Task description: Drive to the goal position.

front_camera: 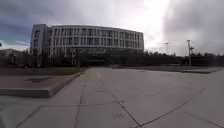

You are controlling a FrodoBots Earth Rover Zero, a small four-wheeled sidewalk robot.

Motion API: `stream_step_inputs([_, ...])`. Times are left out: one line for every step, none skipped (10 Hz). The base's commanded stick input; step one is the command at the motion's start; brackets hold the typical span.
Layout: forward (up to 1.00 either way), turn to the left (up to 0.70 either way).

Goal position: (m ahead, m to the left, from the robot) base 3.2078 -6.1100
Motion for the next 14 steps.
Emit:
stream_step_inputs([0.00, 0.00])
stream_step_inputs([0.00, 0.00])
stream_step_inputs([0.00, 0.00])
stream_step_inputs([0.00, 0.00])
stream_step_inputs([0.00, 0.00])
stream_step_inputs([0.00, 0.00])
stream_step_inputs([0.00, 0.00])
stream_step_inputs([-0.67, 0.00])
stream_step_inputs([-0.13, 0.00])
stream_step_inputs([0.04, 0.00])
stream_step_inputs([0.33, 0.00])
stream_step_inputs([0.70, 0.00])
stream_step_inputs([0.70, 0.00])
stream_step_inputs([0.70, 0.00])
